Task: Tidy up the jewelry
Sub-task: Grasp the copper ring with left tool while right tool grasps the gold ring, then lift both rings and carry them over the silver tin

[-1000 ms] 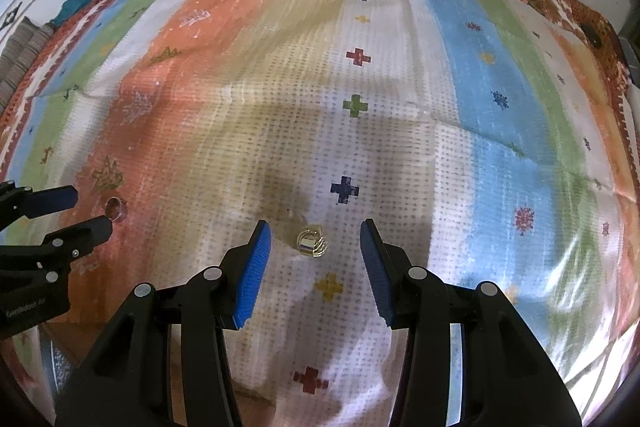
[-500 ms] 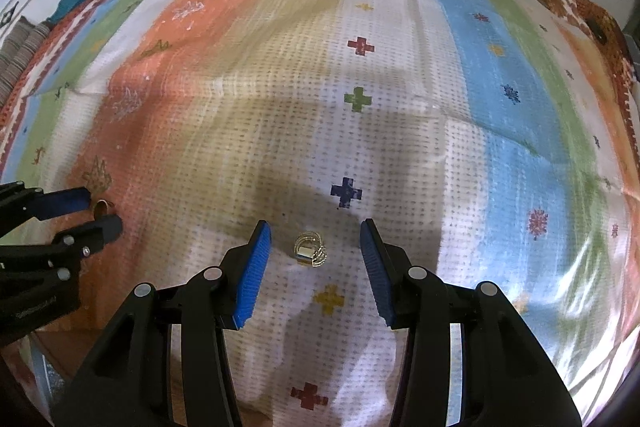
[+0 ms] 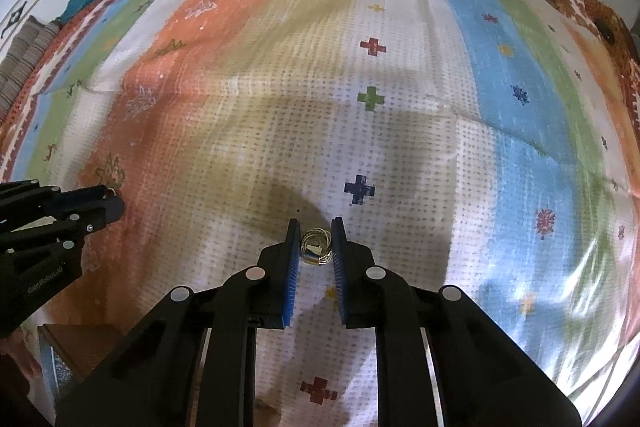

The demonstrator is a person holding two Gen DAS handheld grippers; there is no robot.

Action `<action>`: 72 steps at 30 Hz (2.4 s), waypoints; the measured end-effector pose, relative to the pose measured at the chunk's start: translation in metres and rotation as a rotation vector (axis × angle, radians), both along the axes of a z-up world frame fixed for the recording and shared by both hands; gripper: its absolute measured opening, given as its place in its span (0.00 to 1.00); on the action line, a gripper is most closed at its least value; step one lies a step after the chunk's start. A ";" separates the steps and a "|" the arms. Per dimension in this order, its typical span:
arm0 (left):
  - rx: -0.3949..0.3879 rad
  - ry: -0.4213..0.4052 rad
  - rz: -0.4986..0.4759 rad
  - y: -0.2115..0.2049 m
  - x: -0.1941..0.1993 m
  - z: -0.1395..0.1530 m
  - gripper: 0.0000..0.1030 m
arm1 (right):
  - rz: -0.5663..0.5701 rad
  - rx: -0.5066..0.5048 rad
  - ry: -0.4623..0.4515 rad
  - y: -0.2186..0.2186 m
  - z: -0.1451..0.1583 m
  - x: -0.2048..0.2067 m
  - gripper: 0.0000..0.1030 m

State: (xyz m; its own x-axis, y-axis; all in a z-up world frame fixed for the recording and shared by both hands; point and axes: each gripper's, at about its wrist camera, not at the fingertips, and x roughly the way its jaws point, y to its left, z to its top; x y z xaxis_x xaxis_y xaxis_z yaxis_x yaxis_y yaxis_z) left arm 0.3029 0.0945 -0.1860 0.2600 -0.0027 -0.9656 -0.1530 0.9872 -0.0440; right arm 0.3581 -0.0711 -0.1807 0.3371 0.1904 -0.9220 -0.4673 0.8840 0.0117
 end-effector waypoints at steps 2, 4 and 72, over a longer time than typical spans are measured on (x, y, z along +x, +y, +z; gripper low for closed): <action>-0.001 -0.004 -0.001 -0.001 0.000 0.003 0.18 | 0.001 0.001 -0.008 0.001 0.003 0.000 0.16; 0.001 -0.010 -0.005 -0.001 -0.001 0.006 0.18 | 0.004 0.000 -0.014 0.002 0.006 -0.002 0.16; -0.025 -0.259 -0.038 -0.048 -0.125 0.125 0.18 | 0.094 0.128 -0.163 -0.035 0.103 -0.116 0.16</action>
State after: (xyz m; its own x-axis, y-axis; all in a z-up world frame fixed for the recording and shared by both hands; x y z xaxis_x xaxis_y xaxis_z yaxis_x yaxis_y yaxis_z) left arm 0.1782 0.0468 -0.0612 0.4977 -0.0406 -0.8664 -0.0962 0.9902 -0.1017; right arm 0.2421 -0.1064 -0.0776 0.4550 0.3397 -0.8232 -0.5521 0.8329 0.0386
